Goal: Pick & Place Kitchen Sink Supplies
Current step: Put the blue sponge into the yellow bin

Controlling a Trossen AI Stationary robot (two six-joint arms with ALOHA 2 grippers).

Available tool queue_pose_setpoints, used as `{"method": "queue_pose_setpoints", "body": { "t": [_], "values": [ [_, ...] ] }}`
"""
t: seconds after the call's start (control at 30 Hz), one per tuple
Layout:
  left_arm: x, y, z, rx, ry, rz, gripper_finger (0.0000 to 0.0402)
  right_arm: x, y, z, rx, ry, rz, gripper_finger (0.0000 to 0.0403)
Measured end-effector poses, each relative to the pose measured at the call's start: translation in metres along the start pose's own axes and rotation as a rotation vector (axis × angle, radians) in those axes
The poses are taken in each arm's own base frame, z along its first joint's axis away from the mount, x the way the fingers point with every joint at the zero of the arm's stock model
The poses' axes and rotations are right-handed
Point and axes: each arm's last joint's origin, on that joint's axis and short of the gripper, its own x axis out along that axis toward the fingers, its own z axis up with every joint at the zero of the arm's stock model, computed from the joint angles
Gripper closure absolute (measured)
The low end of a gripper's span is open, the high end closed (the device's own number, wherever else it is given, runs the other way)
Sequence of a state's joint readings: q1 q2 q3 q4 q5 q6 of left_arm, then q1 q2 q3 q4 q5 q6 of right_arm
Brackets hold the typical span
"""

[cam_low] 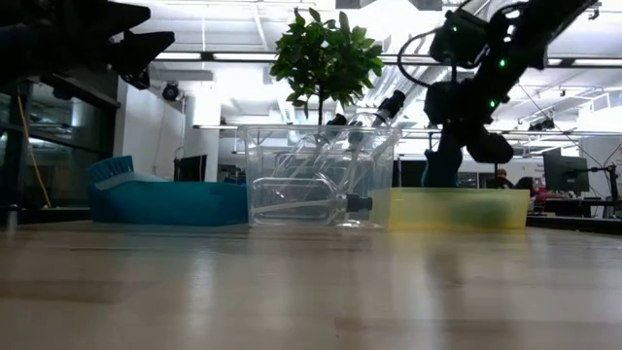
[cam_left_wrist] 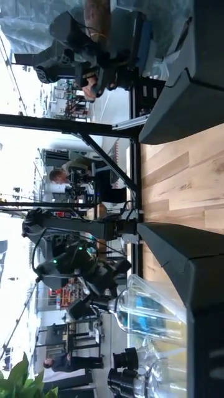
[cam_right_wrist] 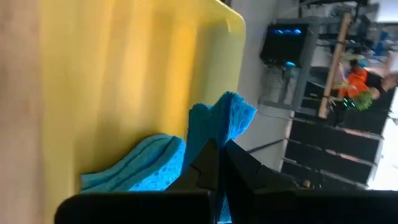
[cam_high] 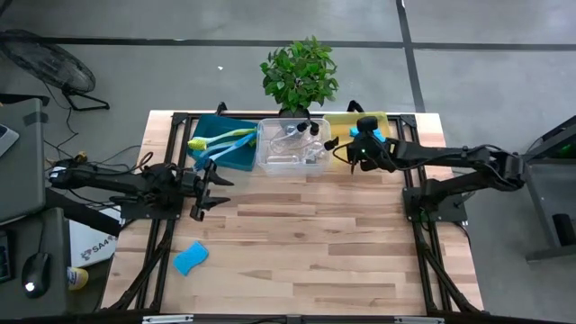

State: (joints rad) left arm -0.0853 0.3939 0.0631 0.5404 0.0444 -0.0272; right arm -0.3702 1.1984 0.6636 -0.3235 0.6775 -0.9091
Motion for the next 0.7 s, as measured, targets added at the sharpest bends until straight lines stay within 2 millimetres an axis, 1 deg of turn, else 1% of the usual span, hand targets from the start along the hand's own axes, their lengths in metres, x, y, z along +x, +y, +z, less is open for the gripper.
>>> {"method": "queue_pose_setpoints", "body": {
  "t": [0.13,0.27,0.5,0.7],
  "values": [
    [-0.001,0.0,-0.001,-0.003,0.012,0.0,0.0191,0.01,0.008,-0.005,0.041,-0.012,-0.059,0.0403],
    [-0.001,0.0,-0.001,-0.004,0.016,0.0,0.0191,0.015,0.017,-0.006,0.037,-0.073,-0.12,0.0403],
    [-0.001,0.0,-0.001,-0.005,0.015,0.001,0.0191,0.024,0.039,-0.018,-0.041,-0.085,-0.123,0.0401],
    [-0.001,0.0,-0.001,-0.016,0.013,0.002,0.0191,0.026,0.045,-0.022,-0.024,-0.067,-0.117,0.0381]
  ]
}}
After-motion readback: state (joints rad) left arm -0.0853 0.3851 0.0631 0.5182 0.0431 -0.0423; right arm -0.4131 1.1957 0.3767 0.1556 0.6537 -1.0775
